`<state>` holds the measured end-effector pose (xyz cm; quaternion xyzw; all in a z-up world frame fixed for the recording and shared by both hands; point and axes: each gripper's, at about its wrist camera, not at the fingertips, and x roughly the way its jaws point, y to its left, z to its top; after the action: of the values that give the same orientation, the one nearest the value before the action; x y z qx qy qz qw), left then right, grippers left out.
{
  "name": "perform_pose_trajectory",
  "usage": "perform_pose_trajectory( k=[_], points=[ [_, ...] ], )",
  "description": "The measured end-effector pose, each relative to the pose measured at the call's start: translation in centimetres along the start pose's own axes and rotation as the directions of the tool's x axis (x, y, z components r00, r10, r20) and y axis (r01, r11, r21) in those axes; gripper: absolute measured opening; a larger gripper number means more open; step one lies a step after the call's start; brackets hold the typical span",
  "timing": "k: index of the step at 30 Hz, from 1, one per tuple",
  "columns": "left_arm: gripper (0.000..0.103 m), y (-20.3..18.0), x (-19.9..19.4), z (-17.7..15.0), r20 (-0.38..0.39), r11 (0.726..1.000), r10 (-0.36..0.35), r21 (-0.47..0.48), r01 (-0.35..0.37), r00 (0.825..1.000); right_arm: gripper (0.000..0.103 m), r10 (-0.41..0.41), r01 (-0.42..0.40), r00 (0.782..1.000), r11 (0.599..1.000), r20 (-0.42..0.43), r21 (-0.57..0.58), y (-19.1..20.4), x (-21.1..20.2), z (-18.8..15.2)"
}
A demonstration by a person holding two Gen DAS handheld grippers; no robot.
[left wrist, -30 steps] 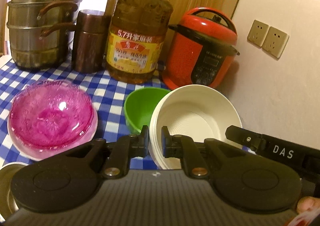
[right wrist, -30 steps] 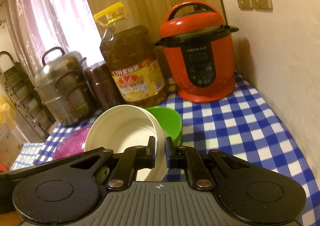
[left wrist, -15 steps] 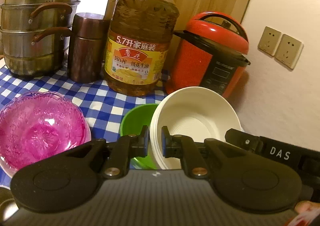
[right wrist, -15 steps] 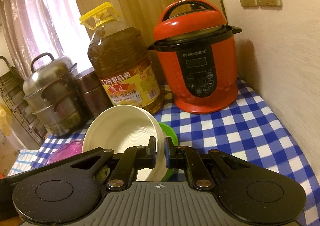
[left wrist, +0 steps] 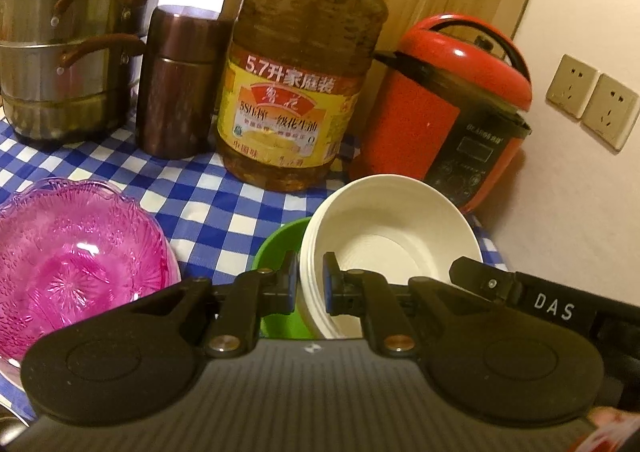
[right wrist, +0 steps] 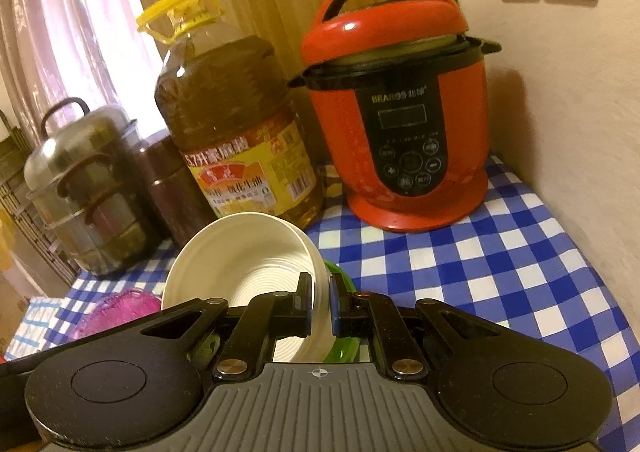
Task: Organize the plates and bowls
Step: 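Lift the cream bowl with the right tool while the left tool carries it toward the green bowl, then lower the cream bowl into the green bowl while the left tool opens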
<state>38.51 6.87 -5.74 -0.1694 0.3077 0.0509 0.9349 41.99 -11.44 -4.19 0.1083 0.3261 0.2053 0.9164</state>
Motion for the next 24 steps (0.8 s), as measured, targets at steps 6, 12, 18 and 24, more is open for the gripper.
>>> perform_pose_trajectory(
  k=[6, 12, 18, 24],
  points=[
    [0.011, 0.7, 0.8, -0.3, -0.019, 1.000, -0.001, -0.010, 0.001, 1.000, 0.009, -0.006, 0.006, 0.999, 1.000, -0.036, -0.007, -0.4, 1.3, -0.7],
    [0.011, 0.6, 1.0, -0.7, -0.031, 1.000, 0.011, 0.016, -0.010, 0.999, 0.009, -0.018, 0.016, 0.999, 0.999, -0.040, -0.040, -0.2, 1.6, -1.1],
    [0.011, 0.5, 1.2, -0.9, -0.032, 0.999, 0.026, 0.044, -0.024, 0.999, 0.009, -0.034, 0.029, 0.998, 0.995, -0.045, -0.098, 0.3, 2.0, -1.7],
    [0.011, 0.5, 1.4, -1.0, -0.030, 0.998, 0.034, 0.062, -0.032, 0.999, 0.009, -0.039, 0.033, 0.998, 0.994, -0.051, -0.108, 0.3, 2.3, -2.0]
  ],
)
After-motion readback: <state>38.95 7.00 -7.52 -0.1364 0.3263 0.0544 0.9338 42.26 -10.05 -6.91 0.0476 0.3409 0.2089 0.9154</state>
